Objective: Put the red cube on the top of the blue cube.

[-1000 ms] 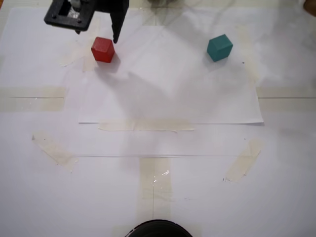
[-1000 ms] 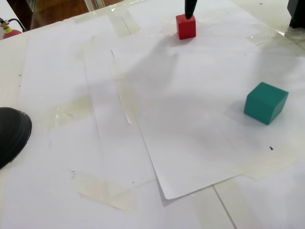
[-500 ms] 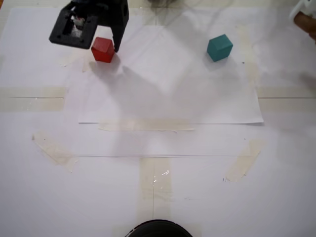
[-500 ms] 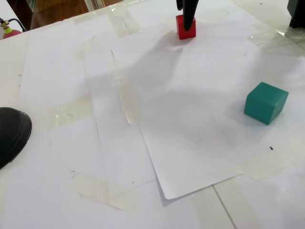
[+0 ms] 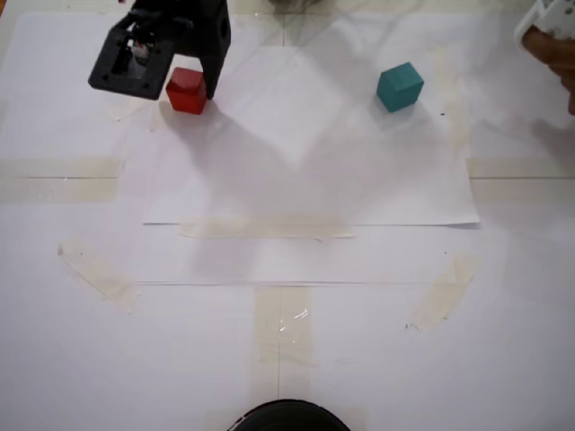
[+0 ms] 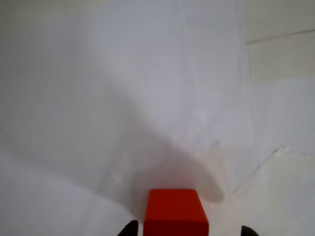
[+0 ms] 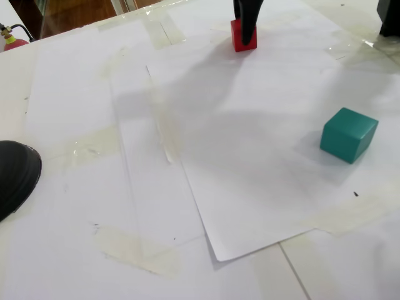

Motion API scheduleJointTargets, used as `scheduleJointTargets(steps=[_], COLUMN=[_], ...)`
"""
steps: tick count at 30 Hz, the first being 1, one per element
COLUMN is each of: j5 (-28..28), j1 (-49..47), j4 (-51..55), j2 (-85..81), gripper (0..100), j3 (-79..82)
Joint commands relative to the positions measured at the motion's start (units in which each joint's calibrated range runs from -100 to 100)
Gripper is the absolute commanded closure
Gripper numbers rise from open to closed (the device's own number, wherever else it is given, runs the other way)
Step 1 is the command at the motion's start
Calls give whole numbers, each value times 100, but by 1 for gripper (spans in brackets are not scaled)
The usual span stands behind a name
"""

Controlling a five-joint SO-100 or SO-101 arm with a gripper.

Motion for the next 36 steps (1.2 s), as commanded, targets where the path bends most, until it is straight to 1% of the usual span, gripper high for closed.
scheduleJointTargets(steps=[1, 17, 22, 30, 36], j5=[29, -68, -73, -54, -39], j1=[78, 10, -36, -36, -28], j4=[-108, -206, -288, -369, -255], j2=[7, 282, 282, 247, 119], gripper=[71, 74, 77, 78, 86], j3=[14, 86, 86, 86, 104])
